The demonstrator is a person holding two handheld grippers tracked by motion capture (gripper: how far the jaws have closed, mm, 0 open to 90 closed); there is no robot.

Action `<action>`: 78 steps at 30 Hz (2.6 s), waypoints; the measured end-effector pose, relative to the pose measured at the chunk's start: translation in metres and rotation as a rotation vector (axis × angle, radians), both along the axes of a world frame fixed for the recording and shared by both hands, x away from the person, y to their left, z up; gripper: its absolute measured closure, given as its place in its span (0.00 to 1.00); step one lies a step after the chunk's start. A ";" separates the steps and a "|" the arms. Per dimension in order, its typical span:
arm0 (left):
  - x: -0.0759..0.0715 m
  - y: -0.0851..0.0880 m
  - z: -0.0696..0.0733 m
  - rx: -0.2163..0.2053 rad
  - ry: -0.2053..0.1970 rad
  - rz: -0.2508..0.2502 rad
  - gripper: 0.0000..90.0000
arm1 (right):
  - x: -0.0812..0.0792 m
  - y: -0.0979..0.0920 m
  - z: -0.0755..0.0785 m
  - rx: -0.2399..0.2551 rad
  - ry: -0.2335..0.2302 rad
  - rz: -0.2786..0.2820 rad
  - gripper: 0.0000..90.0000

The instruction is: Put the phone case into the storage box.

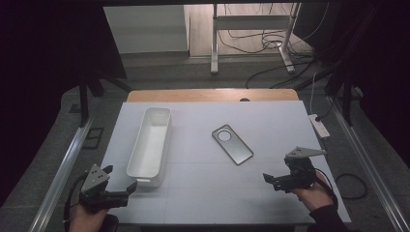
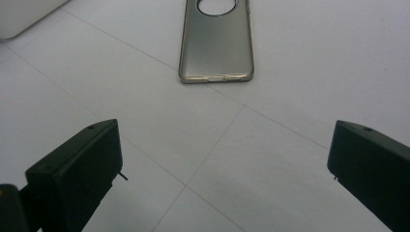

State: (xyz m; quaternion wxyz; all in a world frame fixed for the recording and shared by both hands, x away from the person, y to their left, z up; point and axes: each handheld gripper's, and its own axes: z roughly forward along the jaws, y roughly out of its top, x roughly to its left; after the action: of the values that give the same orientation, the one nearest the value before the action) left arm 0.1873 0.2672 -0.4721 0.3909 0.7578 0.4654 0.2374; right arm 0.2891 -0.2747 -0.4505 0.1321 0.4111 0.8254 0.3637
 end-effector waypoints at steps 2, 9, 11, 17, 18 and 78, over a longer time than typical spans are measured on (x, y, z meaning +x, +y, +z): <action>0.000 0.000 0.000 -0.002 0.001 0.000 0.01 | 0.003 0.003 0.000 -0.002 0.000 0.006 0.00; 0.000 0.000 0.000 0.002 -0.001 -0.003 0.02 | 0.011 0.009 -0.001 0.013 0.014 0.014 0.00; 0.000 0.000 0.000 0.002 -0.001 -0.003 0.02 | 0.013 0.010 -0.001 0.012 0.016 0.014 0.00; 0.000 0.000 0.000 0.000 -0.001 -0.003 0.02 | 0.020 0.013 -0.003 0.010 0.018 0.012 0.00; 0.000 0.000 0.000 -0.001 -0.001 -0.003 0.02 | 0.021 0.014 -0.003 0.009 0.023 0.010 0.00; 0.001 0.000 -0.001 -0.007 0.011 -0.026 0.02 | 0.094 0.067 -0.019 -0.189 0.189 0.024 0.01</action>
State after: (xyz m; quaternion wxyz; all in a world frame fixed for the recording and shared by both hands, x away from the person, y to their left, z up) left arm 0.1886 0.2676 -0.4726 0.3941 0.7636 0.4586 0.2267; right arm 0.3826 -0.2079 -0.4698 0.0877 0.4193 0.8695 0.2457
